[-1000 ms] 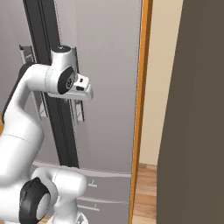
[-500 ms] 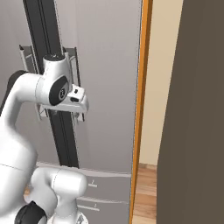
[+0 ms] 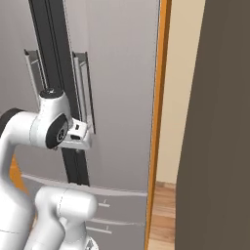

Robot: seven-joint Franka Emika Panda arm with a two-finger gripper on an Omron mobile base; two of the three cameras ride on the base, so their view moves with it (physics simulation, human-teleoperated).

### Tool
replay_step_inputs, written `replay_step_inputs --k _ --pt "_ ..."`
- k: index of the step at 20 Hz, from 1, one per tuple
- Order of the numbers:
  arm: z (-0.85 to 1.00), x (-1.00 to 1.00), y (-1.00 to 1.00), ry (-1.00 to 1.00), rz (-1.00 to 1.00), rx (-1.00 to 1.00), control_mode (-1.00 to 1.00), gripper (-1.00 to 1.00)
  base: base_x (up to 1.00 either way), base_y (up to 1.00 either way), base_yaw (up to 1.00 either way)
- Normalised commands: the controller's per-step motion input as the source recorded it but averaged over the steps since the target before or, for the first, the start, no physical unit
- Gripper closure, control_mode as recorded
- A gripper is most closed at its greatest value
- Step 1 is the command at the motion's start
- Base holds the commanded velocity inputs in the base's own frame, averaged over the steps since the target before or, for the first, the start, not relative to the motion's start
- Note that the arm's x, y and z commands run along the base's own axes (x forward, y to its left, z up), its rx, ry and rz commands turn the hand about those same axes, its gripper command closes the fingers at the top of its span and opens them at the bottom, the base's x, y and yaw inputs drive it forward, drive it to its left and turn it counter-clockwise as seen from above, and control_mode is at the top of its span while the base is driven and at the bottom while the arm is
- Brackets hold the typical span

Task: Navigate to the dishwasher.

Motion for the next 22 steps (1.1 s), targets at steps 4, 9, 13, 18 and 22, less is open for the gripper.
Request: replay_step_inputs --k 4,9,13,18,22 --pt "0.0 0.0 0.0 0.0 0.0 0.0 1.0 -1.0 -0.33 0.42 0.15" --pt "0.0 0.0 0.0 0.0 0.0 0.0 1.0 -1.0 -0.27 0.75 0.28" --pt "0.0 0.0 0.0 0.0 0.0 0.0 1.0 -1.0 -0.02 1.0 0.25" --pt "0.0 0.0 0.0 0.0 0.0 0.0 1.0 -1.0 0.0 1.0 0.32" --pt "0.0 0.0 0.0 0.0 0.0 0.0 1.0 -1.0 0.0 1.0 0.54"
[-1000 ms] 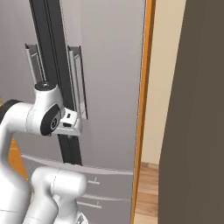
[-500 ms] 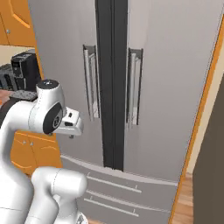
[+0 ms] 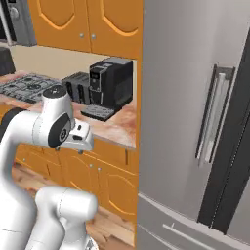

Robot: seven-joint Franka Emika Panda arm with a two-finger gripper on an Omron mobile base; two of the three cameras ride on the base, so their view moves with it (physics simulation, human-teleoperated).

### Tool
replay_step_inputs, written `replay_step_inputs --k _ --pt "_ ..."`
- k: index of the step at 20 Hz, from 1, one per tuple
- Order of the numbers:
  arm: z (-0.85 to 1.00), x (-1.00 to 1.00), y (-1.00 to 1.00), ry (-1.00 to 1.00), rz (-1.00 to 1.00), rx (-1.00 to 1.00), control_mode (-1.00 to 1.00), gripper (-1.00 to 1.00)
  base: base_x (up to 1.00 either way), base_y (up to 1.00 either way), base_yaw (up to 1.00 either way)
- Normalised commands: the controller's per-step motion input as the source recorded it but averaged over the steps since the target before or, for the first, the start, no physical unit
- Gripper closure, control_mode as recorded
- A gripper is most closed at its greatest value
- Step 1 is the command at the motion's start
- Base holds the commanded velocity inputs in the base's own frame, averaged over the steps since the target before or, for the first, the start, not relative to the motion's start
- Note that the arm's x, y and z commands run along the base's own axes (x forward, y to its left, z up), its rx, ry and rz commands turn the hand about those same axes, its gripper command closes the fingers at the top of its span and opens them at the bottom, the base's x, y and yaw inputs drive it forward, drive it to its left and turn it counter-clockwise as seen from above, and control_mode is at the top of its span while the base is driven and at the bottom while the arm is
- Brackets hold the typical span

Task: Navigate to the dishwasher.

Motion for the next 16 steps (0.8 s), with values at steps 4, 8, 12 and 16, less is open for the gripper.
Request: replay_step_inputs --k 4,8,12,16 --pt "0.0 0.0 0.0 0.0 0.0 0.0 1.0 -1.0 0.09 0.9 0.68" --pt "0.0 0.0 0.0 0.0 0.0 0.0 1.0 -1.0 0.13 0.58 0.79" --pt "0.0 0.0 0.0 0.0 0.0 0.0 1.0 -1.0 0.17 0.38 0.84" --pt "0.0 0.0 0.0 0.0 0.0 0.0 1.0 -1.0 0.33 0.26 0.83"
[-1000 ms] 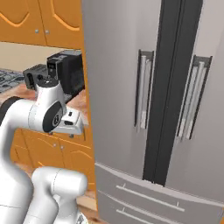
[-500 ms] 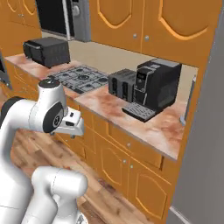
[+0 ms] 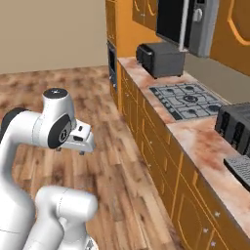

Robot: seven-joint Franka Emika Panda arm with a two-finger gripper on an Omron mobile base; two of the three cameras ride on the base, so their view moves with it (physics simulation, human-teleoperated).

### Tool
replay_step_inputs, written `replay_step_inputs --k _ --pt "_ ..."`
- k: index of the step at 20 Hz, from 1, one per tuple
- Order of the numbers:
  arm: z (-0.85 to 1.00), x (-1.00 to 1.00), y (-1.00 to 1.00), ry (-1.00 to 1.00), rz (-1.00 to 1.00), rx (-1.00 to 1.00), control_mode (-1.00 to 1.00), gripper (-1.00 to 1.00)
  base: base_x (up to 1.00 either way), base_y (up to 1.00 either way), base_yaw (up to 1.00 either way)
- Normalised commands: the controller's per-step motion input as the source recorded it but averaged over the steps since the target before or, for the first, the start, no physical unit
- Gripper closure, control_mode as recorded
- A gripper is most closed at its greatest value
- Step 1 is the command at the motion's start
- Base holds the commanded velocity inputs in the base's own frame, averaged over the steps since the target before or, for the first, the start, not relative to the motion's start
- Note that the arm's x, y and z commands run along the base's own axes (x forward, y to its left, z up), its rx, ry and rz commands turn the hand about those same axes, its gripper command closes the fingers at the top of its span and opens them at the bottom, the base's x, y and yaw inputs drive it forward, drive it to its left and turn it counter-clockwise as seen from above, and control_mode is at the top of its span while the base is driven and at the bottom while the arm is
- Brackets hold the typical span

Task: Navigate to the dishwasher.

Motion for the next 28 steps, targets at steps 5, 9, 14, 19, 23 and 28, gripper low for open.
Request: replay_step_inputs --k 5,9,14,19,23,28 --pt "0.0 0.0 0.0 0.0 0.0 0.0 1.0 -1.0 0.44 0.19 0.82" --pt "0.0 0.0 0.0 0.0 0.0 0.0 1.0 -1.0 0.48 0.12 0.84" --pt "0.0 0.0 0.0 0.0 0.0 0.0 1.0 -1.0 0.55 0.06 0.84" --pt "0.0 0.0 0.0 0.0 0.0 0.0 1.0 -1.0 0.65 0.01 0.79" --pt "0.0 0.0 0.0 0.0 0.0 0.0 1.0 -1.0 0.9 -0.28 0.55" --pt "0.0 0.0 0.0 0.0 0.0 0.0 1.0 -1.0 0.74 -0.66 0.34"
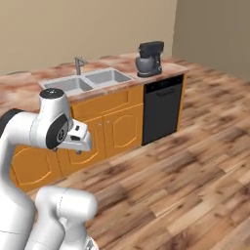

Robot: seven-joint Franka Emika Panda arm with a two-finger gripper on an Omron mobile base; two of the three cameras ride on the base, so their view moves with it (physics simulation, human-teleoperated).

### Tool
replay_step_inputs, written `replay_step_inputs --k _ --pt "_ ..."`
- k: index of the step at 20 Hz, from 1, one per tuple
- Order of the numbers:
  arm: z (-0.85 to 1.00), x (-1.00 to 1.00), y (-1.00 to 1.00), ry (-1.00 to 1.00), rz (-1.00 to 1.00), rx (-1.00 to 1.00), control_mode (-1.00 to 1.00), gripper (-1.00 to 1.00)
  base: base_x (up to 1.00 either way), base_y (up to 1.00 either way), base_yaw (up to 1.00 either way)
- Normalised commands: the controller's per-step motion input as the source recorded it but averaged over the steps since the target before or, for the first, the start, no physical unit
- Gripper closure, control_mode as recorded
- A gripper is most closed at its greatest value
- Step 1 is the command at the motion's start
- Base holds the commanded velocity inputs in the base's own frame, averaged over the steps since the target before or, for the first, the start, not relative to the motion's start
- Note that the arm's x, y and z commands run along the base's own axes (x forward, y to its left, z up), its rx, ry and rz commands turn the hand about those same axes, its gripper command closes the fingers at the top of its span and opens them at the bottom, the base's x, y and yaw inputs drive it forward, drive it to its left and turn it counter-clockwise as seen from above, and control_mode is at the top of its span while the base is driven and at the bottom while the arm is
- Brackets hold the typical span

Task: Navigate to the dishwasher.

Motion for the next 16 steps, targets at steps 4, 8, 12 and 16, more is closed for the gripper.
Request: replay_step_inputs --k 4,8,12,16 --pt "0.0 0.0 0.0 0.0 0.0 0.0 1.0 -1.0 0.77 -0.83 0.25" --pt "0.0 0.0 0.0 0.0 0.0 0.0 1.0 -1.0 0.87 -0.83 0.24" --pt "0.0 0.0 0.0 0.0 0.0 0.0 1.0 -1.0 0.86 -0.84 0.24" --pt "0.0 0.0 0.0 0.0 0.0 0.0 1.0 -1.0 0.92 -0.81 0.24"
